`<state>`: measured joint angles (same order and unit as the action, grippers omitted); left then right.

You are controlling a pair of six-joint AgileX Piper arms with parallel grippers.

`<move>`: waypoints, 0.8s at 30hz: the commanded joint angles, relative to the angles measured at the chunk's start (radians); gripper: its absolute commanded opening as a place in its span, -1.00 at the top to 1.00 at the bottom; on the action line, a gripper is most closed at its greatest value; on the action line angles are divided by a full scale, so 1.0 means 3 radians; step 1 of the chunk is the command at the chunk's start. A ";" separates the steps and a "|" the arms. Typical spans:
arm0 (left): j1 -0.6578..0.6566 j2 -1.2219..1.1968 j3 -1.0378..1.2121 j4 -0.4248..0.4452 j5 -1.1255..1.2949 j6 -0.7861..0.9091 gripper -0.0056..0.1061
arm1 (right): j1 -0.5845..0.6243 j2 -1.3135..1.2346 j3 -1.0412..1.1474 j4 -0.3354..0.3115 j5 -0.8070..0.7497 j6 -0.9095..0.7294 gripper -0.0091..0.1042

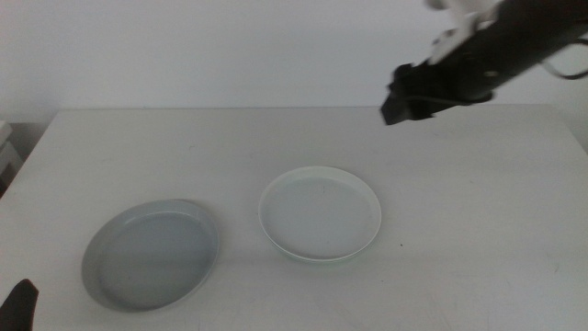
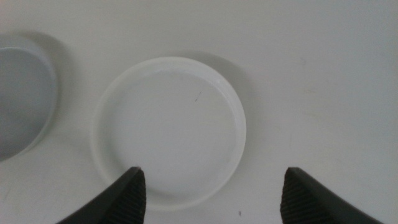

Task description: Stack the three bowls on top of each other.

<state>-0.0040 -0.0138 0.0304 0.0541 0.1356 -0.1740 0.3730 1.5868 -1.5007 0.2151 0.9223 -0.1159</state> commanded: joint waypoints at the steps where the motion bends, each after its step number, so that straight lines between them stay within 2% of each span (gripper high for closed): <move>1: -0.0024 -0.0045 -0.0015 -0.0036 -0.0241 -0.0036 -0.98 | -0.0002 -0.0510 0.0184 0.0015 -0.0145 -0.0098 -0.13; 8: -0.0024 -0.0045 -0.0015 -0.0036 -0.0241 -0.0036 -0.98 | -0.0002 -0.1778 0.1117 0.0073 -0.0603 -0.0130 -0.13; 12: -0.0024 -0.0045 -0.0015 -0.0036 -0.0241 -0.0036 -0.98 | -0.0002 -0.2291 0.1357 0.0170 -0.0590 -0.0171 -0.13; 24: -0.0024 -0.0045 -0.0015 -0.0036 -0.0241 -0.0033 -0.98 | -0.0002 -0.2419 0.1360 0.0141 -0.0683 -0.0179 -0.13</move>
<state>-0.0040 -0.0138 0.0304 0.0541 0.1356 -0.1740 0.3730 0.8682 -1.0711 0.2521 0.7957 -0.1547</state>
